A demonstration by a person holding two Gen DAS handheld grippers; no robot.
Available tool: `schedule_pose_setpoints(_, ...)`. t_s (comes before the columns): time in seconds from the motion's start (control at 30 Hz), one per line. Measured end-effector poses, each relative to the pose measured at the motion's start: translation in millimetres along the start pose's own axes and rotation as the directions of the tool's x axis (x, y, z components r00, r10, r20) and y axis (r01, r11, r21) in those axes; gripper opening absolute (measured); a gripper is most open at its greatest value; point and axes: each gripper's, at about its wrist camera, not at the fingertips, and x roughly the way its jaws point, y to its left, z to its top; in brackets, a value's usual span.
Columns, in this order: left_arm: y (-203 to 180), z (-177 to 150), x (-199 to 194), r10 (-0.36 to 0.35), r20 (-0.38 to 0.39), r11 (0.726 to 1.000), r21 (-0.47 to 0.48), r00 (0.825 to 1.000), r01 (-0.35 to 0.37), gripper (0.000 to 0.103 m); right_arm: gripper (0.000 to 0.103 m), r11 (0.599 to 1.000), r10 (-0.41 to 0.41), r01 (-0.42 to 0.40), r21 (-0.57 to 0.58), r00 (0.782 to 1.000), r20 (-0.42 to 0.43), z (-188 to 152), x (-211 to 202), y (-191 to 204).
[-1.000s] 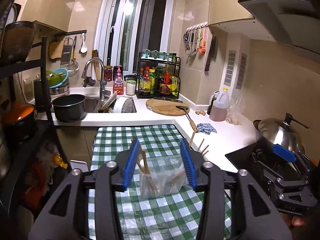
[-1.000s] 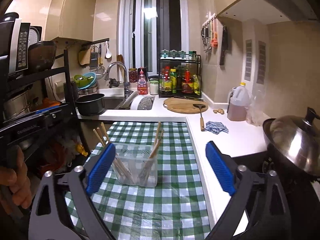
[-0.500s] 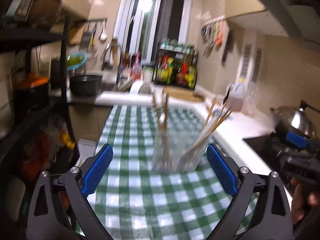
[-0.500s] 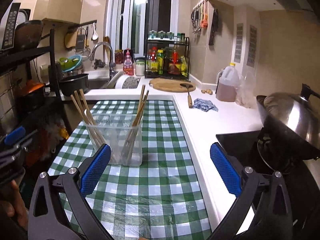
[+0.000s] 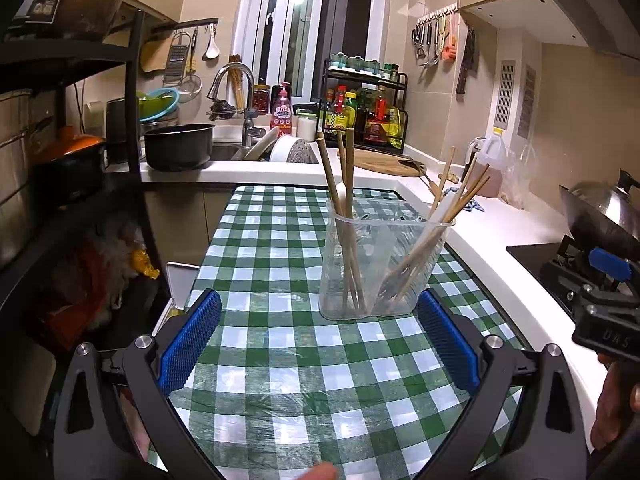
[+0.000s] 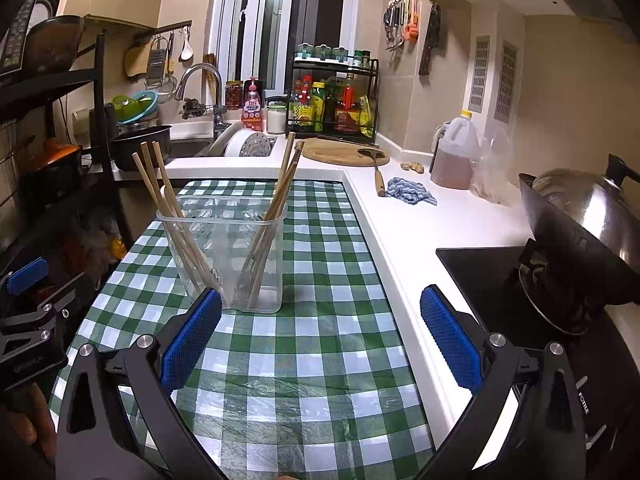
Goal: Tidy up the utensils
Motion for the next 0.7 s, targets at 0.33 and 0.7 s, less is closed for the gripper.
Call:
schedule_pose_setpoints(0.33, -2.2, -1.3, 3.2, -0.015, -0.008, 1.000, -0.012, 1.000, 0.015, 0.095, 0.098, 1.000, 0.004, -0.005, -0.009, 1.000, -0.008, -3.8, 0.9, 6.0)
schedule_pose_setpoints(0.7, -3.3, -2.2, 3.2, -0.006, -0.001, 1.000, -0.006, 1.000, 0.006, 0.095, 0.098, 1.000, 0.008, -0.009, -0.008, 1.000, -0.008, -3.8, 1.3, 6.9)
